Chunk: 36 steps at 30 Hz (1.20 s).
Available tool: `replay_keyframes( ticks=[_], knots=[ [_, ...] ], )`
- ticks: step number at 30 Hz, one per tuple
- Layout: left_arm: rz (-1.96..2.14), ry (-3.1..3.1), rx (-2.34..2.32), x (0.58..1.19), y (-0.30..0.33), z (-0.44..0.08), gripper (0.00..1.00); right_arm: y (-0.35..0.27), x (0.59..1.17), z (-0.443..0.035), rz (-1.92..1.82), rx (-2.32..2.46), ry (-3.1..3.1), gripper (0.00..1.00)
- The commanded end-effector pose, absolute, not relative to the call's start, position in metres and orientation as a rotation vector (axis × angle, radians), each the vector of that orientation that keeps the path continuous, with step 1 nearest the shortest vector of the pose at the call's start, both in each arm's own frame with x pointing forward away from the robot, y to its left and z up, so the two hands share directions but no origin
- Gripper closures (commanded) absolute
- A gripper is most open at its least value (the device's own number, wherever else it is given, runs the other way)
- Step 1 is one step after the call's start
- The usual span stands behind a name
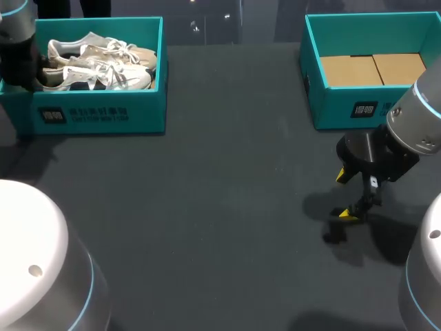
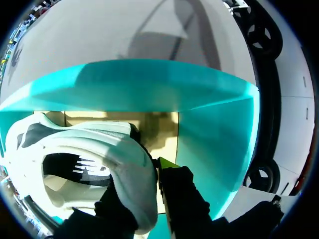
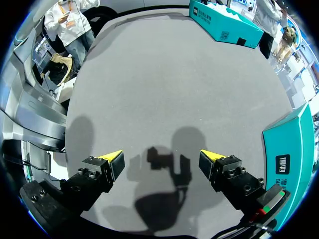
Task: Take the shoe out of the shoebox, open the shoe tongue, remove and reinsert the insole, then place the shoe into the shoebox
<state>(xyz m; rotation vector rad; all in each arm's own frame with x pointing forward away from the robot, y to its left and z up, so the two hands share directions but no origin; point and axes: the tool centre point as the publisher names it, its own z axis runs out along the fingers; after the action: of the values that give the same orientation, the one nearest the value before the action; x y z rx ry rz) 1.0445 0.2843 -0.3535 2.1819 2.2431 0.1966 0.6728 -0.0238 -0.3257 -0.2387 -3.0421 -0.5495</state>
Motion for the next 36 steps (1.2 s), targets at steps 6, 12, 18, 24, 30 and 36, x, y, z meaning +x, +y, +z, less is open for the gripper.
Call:
replay_keyframes(
  ticks=[6,12,18,24,30,36],
  knots=[
    [0.137,2.201,2.148,1.04,0.292,-0.322,1.0,-0.024,0.671,-0.326,-0.548,-0.239,-3.045,0.0],
    [0.139,2.174,2.14,1.037,0.291,-0.293,1.0,-0.024,0.671,-0.326,-0.548,-0.239,-3.045,0.0],
    [0.156,2.143,2.157,1.036,0.291,-0.259,1.0,-0.024,0.671,-0.326,-0.548,-0.239,-3.045,0.0],
    [0.165,2.134,2.208,1.033,0.293,-0.227,1.0,-0.024,0.671,-0.326,-0.548,-0.239,-3.045,0.0],
    [0.209,2.143,2.23,1.033,0.295,-0.196,1.0,-0.024,0.671,-0.326,-0.548,-0.239,-3.045,0.0],
    [0.245,2.143,2.257,1.023,0.295,-0.167,1.0,-0.024,0.671,-0.326,-0.548,-0.239,-3.045,0.0]
  ],
)
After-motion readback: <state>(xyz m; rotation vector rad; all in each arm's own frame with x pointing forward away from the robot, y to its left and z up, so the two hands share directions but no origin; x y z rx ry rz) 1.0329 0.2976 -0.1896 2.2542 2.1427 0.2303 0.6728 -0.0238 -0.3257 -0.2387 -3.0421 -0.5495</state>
